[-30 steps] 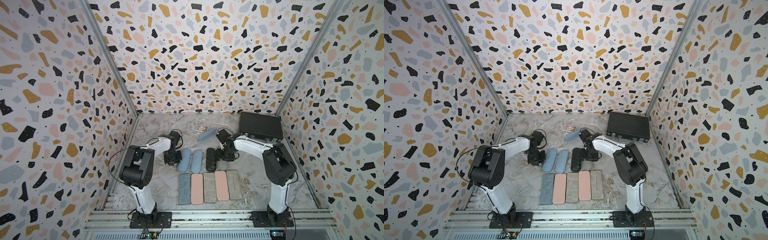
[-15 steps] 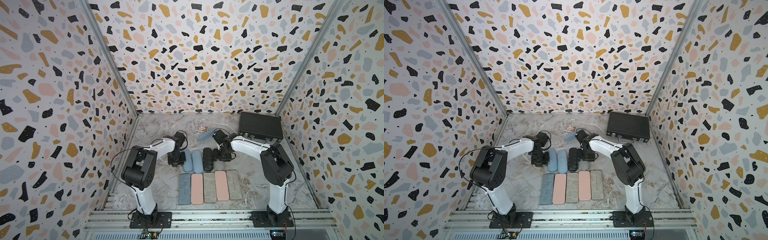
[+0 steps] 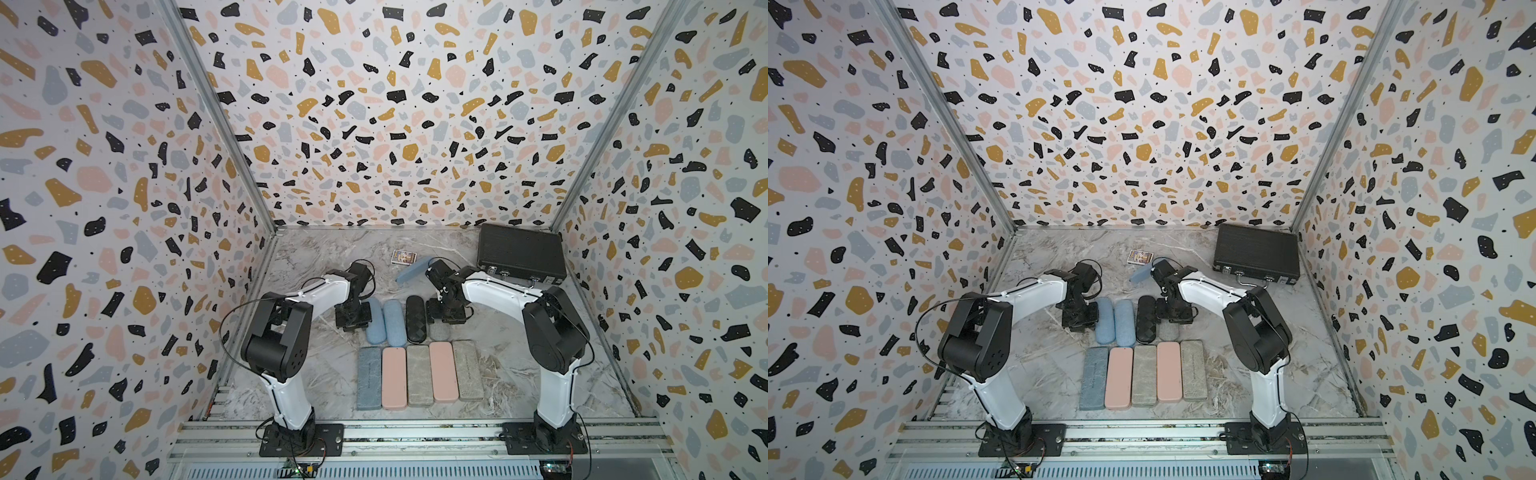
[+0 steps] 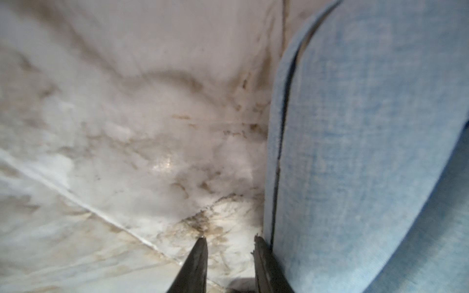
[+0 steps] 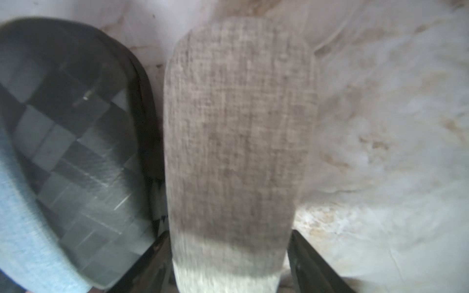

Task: Close the glasses case
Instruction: Place the glasses case at the center of the board, then pick up the glasses case at the center of the board.

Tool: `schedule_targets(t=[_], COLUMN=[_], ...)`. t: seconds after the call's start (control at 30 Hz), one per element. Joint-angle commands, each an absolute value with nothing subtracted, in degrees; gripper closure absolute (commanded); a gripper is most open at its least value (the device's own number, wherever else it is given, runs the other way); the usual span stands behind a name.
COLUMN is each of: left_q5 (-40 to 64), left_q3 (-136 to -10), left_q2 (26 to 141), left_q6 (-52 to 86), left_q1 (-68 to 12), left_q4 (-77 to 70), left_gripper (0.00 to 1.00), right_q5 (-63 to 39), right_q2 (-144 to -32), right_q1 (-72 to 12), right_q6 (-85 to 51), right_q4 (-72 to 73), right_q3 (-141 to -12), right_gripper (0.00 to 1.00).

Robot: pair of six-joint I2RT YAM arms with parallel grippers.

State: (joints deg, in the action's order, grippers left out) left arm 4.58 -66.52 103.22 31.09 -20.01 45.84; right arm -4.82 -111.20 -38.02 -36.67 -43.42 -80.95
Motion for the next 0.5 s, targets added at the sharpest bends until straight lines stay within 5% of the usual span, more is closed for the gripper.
schedule_targets(t=[0.0,0.13,0.37,0.47], left_q5=[3.0,1.2,2.7,6.3], left_q3=[-68.3,-69.7,-83.1,-91.5], left_q2=[100.9,99.3,100.5,105.2], left_q6=[29.8,29.3,21.1,15.7], left_q1=[-20.4,-20.3,-20.4,-20.3], left_q4=[48.4,50.4,53.8,54.0], left_gripper=[0.64,0.49,0.05,0.01], right_q5=[-3.1,-2.2,2.2,2.5], right_q2=[-107.1,-105.8,-100.4,-97.9], right_q1=[-38.3,-38.3,-37.1,-34.6], right_q6=[-37.0,-37.3,-37.4,-37.1], right_q4=[-46.6,-47.3,-49.8,-50.4], right_q3=[-82.2,-82.3,-85.3,-86.1], right_gripper=[0.26,0.25,0.23,0.23])
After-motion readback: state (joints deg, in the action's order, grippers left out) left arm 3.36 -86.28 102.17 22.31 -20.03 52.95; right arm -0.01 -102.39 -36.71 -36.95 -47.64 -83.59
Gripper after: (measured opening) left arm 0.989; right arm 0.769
